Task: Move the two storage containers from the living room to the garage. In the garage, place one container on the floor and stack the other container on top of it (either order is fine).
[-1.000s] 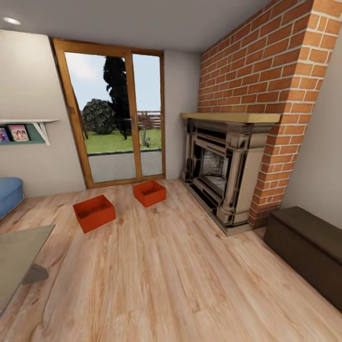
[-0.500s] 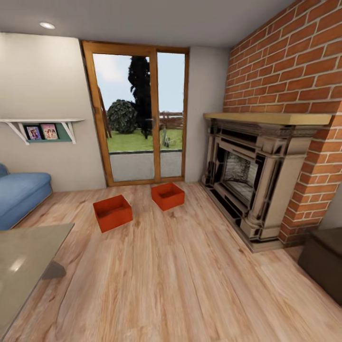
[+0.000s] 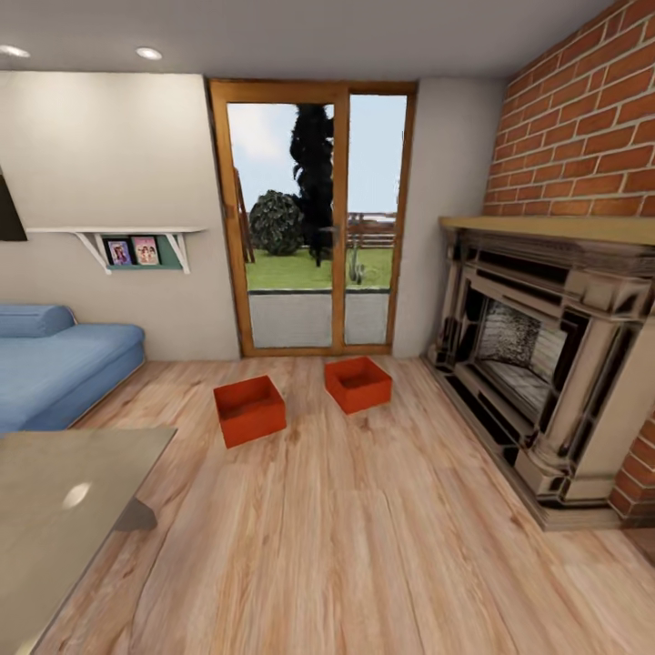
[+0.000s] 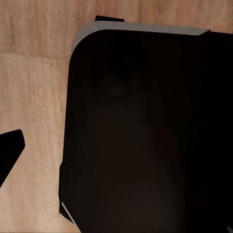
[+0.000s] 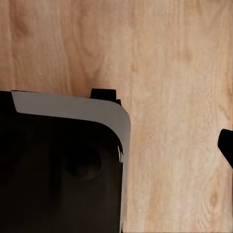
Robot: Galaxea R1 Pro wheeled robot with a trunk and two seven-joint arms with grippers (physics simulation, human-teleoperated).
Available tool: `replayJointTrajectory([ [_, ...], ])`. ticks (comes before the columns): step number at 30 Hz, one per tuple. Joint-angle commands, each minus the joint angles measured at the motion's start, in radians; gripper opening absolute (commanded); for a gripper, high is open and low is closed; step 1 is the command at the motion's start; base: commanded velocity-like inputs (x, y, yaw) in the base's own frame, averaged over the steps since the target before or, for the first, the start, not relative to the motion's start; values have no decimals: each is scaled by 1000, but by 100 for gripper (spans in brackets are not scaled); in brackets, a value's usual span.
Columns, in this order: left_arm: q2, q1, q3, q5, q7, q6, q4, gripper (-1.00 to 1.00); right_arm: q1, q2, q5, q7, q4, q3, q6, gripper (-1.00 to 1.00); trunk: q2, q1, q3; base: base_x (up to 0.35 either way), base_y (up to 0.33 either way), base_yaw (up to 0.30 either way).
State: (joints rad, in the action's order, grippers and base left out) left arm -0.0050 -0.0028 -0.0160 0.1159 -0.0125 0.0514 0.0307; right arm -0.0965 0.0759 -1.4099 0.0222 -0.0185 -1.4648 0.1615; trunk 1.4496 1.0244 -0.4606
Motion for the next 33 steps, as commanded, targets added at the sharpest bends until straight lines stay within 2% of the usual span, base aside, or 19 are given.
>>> replayJointTrajectory([
  [1,-1,0,0,8,-1,2,0,100,0,1,-11,2,-1,-6,3,100,0,1,-1,322,0,270],
  [15,-1,0,0,8,-1,2,0,100,0,1,-9,2,-1,-6,3,100,0,1,-1,322,0,255],
  [33,-1,0,0,8,-1,2,0,100,0,1,-10,2,-1,-5,3,100,0,1,-1,322,0,14],
])
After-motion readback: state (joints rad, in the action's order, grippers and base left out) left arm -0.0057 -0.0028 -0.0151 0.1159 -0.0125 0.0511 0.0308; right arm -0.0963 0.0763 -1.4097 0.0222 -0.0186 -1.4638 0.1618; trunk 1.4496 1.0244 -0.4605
